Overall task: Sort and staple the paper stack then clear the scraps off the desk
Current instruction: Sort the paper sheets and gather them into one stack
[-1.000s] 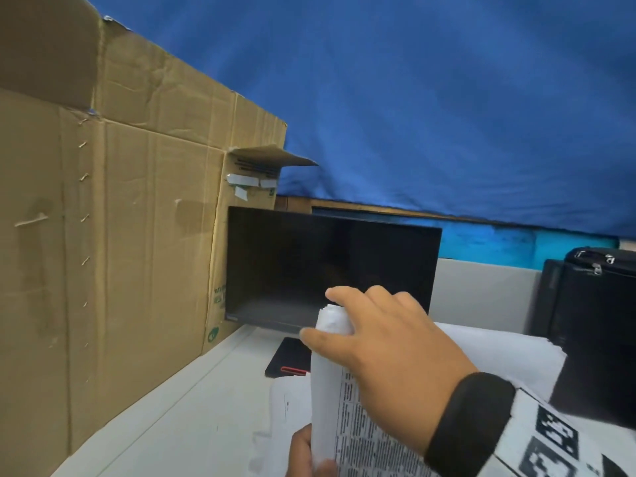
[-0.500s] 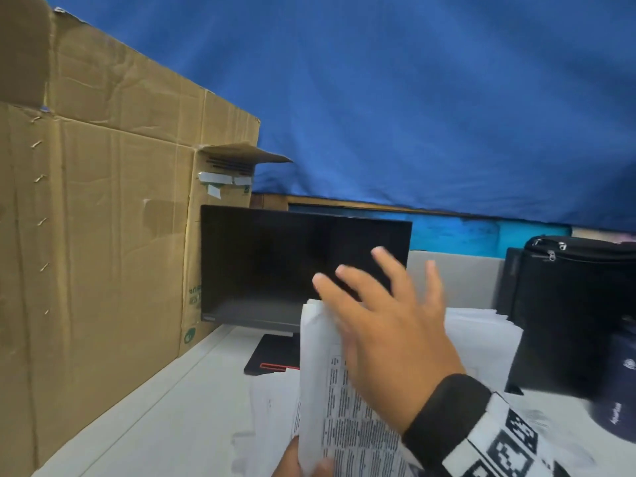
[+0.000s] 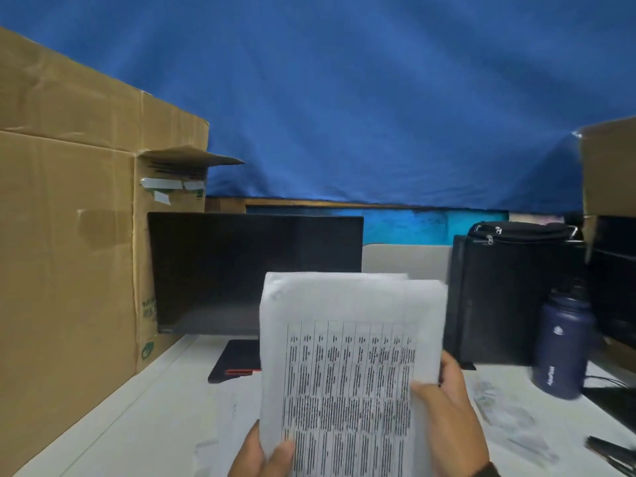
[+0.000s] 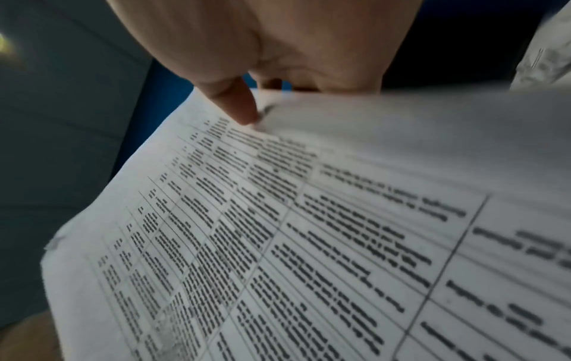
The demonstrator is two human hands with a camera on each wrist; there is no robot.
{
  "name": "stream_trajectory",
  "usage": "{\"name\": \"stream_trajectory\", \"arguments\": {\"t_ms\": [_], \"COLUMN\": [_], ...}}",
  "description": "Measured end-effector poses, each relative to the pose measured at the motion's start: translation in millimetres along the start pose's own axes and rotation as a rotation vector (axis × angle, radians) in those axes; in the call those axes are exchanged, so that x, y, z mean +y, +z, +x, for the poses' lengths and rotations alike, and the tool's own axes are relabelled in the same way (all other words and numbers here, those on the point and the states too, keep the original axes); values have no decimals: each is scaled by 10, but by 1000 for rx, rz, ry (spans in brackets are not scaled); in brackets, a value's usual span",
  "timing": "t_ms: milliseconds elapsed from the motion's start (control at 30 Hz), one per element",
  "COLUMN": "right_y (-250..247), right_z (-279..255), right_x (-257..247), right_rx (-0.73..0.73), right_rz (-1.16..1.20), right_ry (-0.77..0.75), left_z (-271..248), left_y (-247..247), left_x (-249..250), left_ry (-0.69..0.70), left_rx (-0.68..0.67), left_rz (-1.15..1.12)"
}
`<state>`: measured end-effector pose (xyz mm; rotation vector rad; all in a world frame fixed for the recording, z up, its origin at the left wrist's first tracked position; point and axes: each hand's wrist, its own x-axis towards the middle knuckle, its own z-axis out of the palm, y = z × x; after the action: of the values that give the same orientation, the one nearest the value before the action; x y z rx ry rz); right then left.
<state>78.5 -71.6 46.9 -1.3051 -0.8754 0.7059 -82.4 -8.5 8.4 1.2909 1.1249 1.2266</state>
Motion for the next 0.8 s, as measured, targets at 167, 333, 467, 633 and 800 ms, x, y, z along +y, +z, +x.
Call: {"name": "stream_trajectory", "arguments": {"t_ms": [167, 333, 467, 633, 800], "right_y": [-33, -47, -74, -34, 75], "right_z": [6, -103, -54, 39, -33], "right_x": [64, 123, -52, -347, -359], "right_rx": [-108, -132, -47, -55, -118], "right_rz": [16, -67, 33, 75, 54], "right_ry": [45, -73, -186, -324, -356], "left_z": [-343, -365, -365, -421, -480], "left_y": [-609, -646, -626, -575, -470], "left_x": [-317, -421, -73, 433, 642], "left_ry": [110, -10, 101, 284, 367], "left_rx": [19, 25, 69, 101, 18], "left_rz": [33, -147, -250, -162, 178]}}
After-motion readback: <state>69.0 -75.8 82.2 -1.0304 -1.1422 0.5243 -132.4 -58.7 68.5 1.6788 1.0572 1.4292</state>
